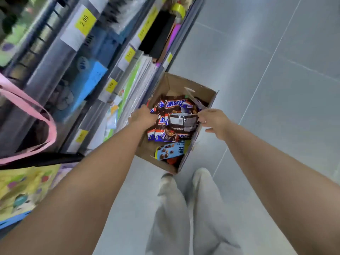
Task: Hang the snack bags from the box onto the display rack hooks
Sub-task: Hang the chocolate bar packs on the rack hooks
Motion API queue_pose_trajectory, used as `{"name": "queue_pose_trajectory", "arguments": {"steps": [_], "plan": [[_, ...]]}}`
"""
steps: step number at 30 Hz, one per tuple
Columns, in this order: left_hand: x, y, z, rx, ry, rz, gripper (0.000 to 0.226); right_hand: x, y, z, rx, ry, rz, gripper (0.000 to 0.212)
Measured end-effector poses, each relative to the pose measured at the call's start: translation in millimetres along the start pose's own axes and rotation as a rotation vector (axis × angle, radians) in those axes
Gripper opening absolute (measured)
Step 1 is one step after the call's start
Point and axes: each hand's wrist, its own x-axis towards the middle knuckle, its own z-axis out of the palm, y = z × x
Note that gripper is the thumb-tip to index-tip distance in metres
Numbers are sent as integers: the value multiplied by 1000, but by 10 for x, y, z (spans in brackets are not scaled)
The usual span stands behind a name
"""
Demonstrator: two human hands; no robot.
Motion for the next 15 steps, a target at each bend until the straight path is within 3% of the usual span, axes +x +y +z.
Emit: {"name": "queue_pose_trajectory", "arguments": {"steps": [5,10,15], "plan": [[682,-252,874,-67,-79,-49,59,893,382,249,23,-62,32,15],[964,-641,1570,-98,-147,-137,46,1483,775,539,5,-126,30,38],[1131,-1034,2072,-69,-212,-189,37,1738,1021,823,-83,-150,12,35]]}}
